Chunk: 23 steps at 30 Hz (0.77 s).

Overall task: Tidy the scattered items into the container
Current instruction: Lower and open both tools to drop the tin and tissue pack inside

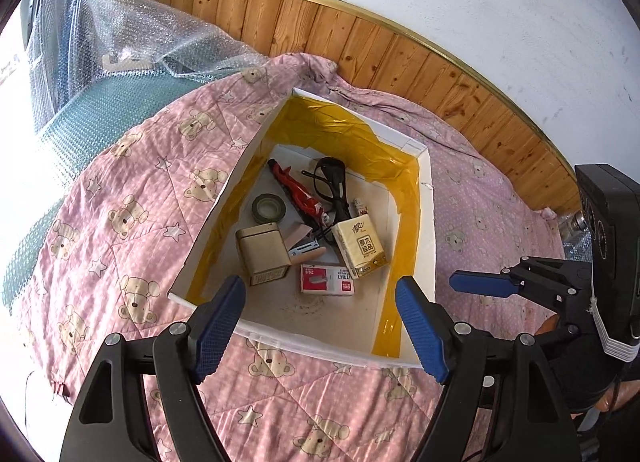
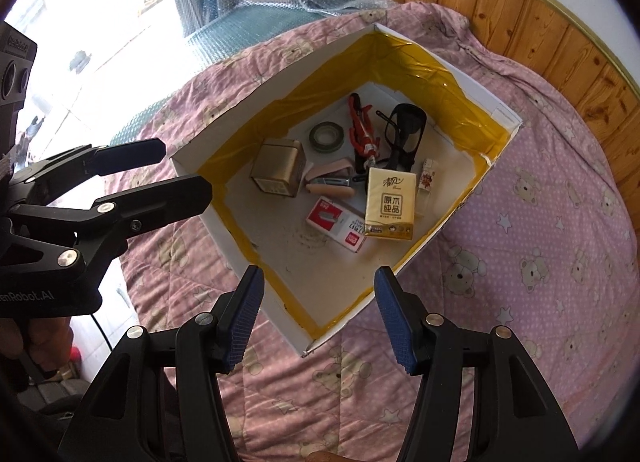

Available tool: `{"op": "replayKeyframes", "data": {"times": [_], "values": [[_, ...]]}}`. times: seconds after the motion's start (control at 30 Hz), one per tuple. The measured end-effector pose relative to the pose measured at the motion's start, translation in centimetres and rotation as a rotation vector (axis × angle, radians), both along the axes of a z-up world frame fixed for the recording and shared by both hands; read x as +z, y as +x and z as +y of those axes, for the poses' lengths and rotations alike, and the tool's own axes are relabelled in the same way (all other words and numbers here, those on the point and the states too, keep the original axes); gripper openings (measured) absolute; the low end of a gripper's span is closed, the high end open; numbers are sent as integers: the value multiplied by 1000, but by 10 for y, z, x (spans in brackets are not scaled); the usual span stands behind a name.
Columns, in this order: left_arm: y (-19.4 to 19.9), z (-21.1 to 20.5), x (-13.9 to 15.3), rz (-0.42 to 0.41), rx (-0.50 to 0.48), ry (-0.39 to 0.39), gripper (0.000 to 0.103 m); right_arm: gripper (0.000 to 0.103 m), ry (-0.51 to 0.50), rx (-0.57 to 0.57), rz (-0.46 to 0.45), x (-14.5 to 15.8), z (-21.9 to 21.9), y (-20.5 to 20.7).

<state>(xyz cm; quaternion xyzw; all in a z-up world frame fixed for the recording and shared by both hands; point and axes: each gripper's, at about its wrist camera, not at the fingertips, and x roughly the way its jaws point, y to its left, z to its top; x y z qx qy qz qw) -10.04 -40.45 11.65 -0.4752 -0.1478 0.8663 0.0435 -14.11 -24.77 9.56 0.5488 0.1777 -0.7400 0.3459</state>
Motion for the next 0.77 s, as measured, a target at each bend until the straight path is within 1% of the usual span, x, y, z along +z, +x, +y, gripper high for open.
{"op": "replayKeyframes", "data": {"times": [0.1,0.3,0.53,0.77], "values": [[0,-3,5,0,-12,13,78,60,24,13,-2,-1,0,-1],[-3,2,4,-37,-88,5,78,60,48,33,-27,-4,0,-5],[-12,5,-3,-82,-128,45,78,60,66,61,-24,-4,-4,-8],[-19,9,-1,-85,-152,15,78,60,55,63,-13,-1,-7,-11]]}}
